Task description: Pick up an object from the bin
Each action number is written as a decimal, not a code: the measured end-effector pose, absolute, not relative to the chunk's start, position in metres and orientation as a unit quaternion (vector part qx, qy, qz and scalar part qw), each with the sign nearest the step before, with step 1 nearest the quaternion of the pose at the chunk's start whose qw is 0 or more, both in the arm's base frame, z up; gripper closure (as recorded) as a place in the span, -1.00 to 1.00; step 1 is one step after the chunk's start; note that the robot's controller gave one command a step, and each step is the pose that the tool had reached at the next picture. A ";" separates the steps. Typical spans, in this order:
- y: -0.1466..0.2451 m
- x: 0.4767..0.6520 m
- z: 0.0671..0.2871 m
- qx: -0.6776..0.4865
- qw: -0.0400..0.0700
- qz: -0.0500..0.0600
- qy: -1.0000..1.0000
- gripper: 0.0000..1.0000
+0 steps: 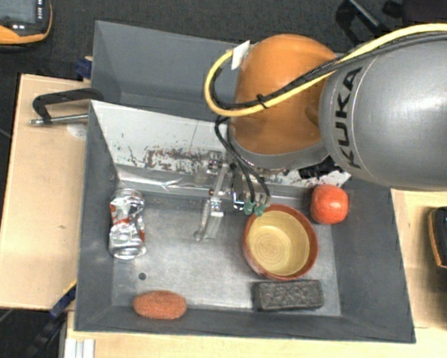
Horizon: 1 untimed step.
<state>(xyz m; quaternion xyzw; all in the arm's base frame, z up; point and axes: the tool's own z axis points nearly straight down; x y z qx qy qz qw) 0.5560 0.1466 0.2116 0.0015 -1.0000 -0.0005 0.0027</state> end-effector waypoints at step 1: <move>0.146 0.558 0.217 0.000 -0.002 -0.001 -1.000 1.00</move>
Offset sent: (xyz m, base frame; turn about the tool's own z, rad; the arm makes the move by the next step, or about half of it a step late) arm 0.0000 0.0000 0.0000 0.0000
